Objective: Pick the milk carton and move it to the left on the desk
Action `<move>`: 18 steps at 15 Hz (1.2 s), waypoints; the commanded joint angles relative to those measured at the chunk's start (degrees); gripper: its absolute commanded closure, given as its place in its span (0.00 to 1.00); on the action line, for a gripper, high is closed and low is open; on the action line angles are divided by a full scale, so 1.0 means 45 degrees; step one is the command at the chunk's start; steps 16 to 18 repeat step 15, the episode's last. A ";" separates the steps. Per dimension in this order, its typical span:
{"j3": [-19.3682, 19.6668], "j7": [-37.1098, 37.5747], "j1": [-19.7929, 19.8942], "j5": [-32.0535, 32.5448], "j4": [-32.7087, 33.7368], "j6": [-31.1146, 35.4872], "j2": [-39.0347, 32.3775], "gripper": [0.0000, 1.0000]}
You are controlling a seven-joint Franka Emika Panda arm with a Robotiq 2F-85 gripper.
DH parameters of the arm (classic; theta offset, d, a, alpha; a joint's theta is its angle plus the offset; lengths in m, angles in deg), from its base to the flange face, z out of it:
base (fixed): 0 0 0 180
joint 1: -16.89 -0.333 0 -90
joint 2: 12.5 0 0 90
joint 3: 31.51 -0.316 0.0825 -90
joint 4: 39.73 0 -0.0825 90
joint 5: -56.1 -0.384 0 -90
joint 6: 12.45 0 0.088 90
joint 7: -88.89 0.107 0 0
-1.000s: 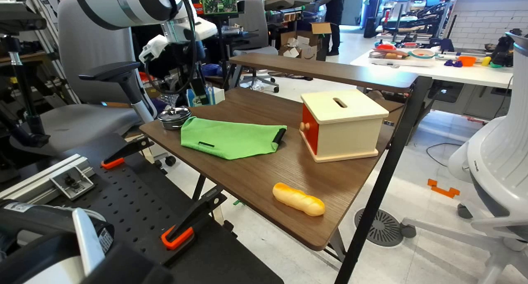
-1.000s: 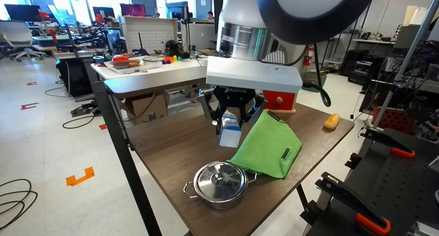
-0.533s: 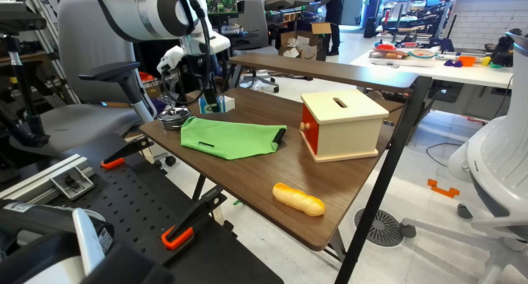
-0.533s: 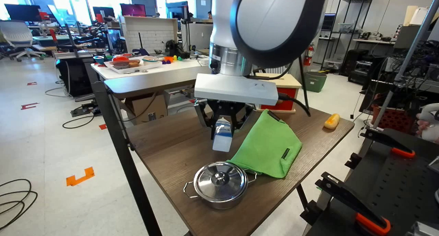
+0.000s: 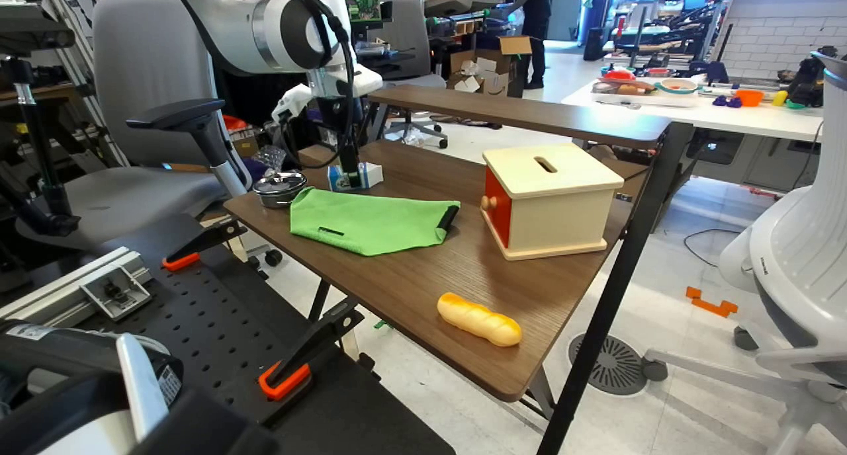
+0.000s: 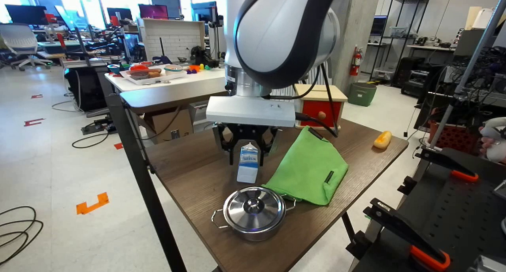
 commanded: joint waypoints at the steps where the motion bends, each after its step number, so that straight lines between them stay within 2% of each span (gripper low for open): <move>1: 0.0234 -0.0289 -0.0179 -0.0368 0.0779 -0.0768 -0.0351 0.02; 5: 0.0234 -0.0664 0.0245 -0.0420 0.0554 -0.1484 0.0285 0.00; 8: 0.0370 -0.1388 0.0830 -0.0300 -0.0460 -0.2181 0.1756 0.00; 9: 0.0315 -0.2127 0.1199 -0.0223 -0.0925 -0.2433 0.2349 0.00; 10: 0.0525 -0.1165 0.0566 -0.0182 0.0239 -0.1877 0.0891 0.00; 13: 0.0530 -0.1961 0.1129 -0.0154 -0.0490 -0.2300 0.1988 0.00; 18: 0.0504 -0.1979 0.1124 -0.0147 -0.0703 -0.2303 0.2146 0.00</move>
